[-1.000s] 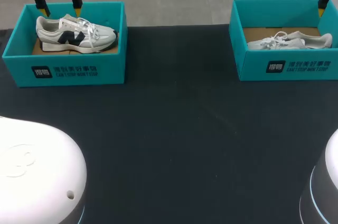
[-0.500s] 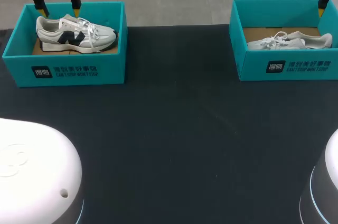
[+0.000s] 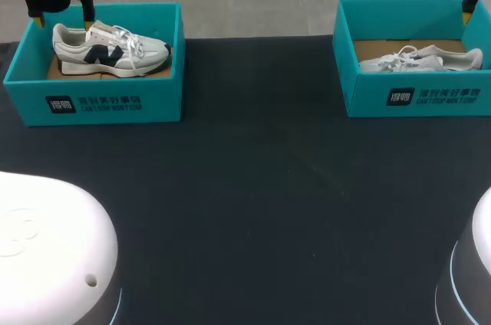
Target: Take the shoe out of the shoebox, open the shoe tongue, remove and reinsert the insole, then place the shoe into the shoebox
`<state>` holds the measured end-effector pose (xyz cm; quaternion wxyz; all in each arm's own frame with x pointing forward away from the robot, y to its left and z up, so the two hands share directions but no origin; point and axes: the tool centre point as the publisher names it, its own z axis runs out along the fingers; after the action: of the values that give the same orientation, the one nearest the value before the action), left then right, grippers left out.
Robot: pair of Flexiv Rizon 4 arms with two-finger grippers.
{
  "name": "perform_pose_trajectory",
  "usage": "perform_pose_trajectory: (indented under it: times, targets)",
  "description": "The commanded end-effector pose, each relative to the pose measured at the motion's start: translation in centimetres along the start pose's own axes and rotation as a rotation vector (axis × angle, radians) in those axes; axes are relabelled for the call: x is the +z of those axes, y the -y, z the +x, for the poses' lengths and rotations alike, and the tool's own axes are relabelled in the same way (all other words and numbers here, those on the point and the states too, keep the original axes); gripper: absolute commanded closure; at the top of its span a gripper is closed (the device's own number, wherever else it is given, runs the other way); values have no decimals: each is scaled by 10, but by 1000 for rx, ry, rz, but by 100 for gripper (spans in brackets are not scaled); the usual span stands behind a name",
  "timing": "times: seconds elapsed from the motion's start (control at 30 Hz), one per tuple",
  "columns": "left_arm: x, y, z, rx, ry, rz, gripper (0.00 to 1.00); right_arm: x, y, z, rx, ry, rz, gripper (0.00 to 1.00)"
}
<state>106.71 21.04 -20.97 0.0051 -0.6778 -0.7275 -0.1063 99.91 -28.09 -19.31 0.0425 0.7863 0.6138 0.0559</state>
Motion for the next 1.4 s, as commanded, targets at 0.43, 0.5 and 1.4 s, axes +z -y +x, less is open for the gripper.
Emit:
perform_pose_trajectory:
  times: [0.43, 0.5, 1.4]
  targets:
    - [47, -58, 55, -20, 17, 82, 0, 0, 1, 0, 1, 1, -2, 0]
    - [50, -62, 58, -18, 20, 80, 0, 0, 1, 0, 1, 1, -2, 0]
    - [85, -94, 66, 60, 81, 108, 0, 0, 1, 0, 1, 1, -2, 0]
